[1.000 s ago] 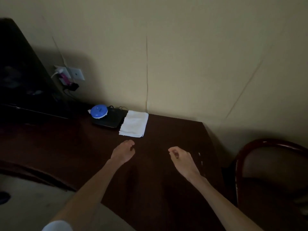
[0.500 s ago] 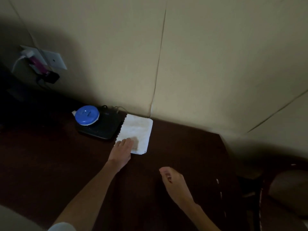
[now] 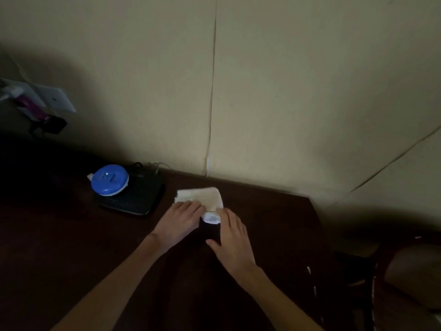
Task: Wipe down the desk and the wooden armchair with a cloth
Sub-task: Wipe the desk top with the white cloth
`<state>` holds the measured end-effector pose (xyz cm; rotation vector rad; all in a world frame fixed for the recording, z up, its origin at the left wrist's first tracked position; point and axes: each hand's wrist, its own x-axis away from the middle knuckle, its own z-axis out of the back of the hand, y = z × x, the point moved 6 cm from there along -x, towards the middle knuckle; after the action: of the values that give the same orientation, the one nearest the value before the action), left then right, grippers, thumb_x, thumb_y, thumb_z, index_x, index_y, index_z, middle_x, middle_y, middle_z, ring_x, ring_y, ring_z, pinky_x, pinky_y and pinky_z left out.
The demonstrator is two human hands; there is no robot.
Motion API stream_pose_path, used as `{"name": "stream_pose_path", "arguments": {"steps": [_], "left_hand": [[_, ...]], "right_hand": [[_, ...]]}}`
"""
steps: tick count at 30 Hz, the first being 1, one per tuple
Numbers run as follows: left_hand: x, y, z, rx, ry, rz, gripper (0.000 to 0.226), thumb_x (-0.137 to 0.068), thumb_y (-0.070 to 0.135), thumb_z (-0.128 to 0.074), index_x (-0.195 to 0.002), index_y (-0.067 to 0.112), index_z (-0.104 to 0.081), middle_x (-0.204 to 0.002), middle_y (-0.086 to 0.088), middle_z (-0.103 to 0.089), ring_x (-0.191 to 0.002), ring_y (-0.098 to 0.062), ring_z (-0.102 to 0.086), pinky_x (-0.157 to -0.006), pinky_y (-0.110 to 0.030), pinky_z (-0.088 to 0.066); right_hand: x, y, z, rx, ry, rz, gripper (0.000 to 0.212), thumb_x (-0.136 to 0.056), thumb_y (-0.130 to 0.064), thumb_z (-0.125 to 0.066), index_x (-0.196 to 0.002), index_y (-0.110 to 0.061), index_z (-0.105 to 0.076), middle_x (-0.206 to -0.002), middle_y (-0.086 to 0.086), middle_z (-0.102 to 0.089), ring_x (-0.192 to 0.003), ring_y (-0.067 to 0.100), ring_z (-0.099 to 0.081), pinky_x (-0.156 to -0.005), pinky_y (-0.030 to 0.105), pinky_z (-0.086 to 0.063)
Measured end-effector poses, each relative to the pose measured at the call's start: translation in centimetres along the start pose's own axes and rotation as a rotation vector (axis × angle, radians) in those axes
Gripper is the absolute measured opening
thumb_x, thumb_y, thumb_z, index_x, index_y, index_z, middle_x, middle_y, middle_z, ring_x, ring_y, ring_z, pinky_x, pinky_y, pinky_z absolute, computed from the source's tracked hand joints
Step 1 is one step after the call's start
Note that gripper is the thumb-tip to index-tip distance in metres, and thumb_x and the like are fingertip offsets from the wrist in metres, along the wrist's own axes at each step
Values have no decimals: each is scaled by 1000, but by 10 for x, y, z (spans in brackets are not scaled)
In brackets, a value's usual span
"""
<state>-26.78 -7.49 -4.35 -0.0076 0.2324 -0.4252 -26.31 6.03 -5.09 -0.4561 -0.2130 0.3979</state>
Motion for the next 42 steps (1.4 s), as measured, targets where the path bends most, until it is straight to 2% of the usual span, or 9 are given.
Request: {"name": "stream_pose_path", "arguments": {"steps": [3, 8, 16, 19, 23, 27, 31, 38, 42], "left_hand": [[-10, 26, 26, 28, 8, -128, 45, -68, 19, -83, -109, 15, -66, -108, -4, -68, -93, -15, -68, -80, -30, -59], [-17, 59, 44, 118, 33, -256, 39, -72, 20, -81, -107, 16, -64, -102, -1, -71, -88, -10, -69, -77, -27, -57], [-49, 118, 67, 454, 212, -135, 29, -93, 34, -54, -118, 18, -52, -108, 4, -66, -98, -6, -60, -90, -18, -43], [-42, 121, 38, 528, 182, 137, 36, -95, 35, -50, -129, 21, -48, -124, 4, -61, -112, -7, -58, -97, -19, -42], [5, 122, -47, 445, -197, 404, 48, -99, 39, -42, -144, 25, -38, -151, 3, -38, -139, -13, -35, -112, -30, -33], [51, 139, -100, 350, -464, 429, 63, -97, 52, -33, -153, 26, -19, -163, 1, -11, -150, -20, -10, -120, -37, -11], [61, 154, -106, 259, -418, 418, 71, -93, 61, -23, -153, 23, -19, -163, -2, -10, -150, -23, -9, -120, -40, -9], [61, 174, -118, 205, -442, 411, 78, -89, 68, -21, -153, 23, -21, -162, -3, -17, -149, -27, -16, -120, -46, -18], [64, 177, -121, 201, -420, 420, 78, -90, 69, -25, -152, 23, -23, -161, -3, -19, -148, -26, -15, -120, -47, -16]], "right_hand": [[-13, -7, 14, 143, -53, 105, 101, -81, -41, -72, -154, -17, -5, -161, 3, -13, -149, 19, -12, -120, 33, -2], [-10, 16, 41, 244, -87, 1, 101, -83, -46, -69, -154, -22, -2, -130, 3, -60, -114, 21, -59, -95, 35, -45], [26, 95, 102, 325, -101, -88, 25, -94, -29, -51, -116, -31, -61, -104, -2, -71, -93, 20, -66, -66, 28, -44], [34, 141, 149, 411, 35, -150, 26, -88, -29, -54, -112, -31, -65, -104, -1, -71, -96, 24, -66, -72, 28, -46], [38, 191, 173, 398, 212, -173, 26, -84, -27, -63, -110, -22, -67, -107, 1, -71, -94, 24, -67, -72, 26, -45], [49, 230, 123, 348, 104, -177, 55, -89, -11, -58, -142, -21, -46, -144, 3, -51, -124, 25, -55, -95, 39, -50], [75, 256, 51, 272, -175, -120, 74, -90, -4, -53, -153, -25, -21, -160, -2, -21, -145, 21, -27, -111, 39, -40], [67, 273, 20, 212, -348, -157, 103, -66, -95, -24, -145, -29, -27, -159, 2, -5, -147, 30, 0, -118, 52, -5], [29, 270, 12, 67, -94, -333, 85, -81, -81, -22, -145, -26, -25, -159, 7, -8, -148, 29, 1, -118, 55, 0]]}}
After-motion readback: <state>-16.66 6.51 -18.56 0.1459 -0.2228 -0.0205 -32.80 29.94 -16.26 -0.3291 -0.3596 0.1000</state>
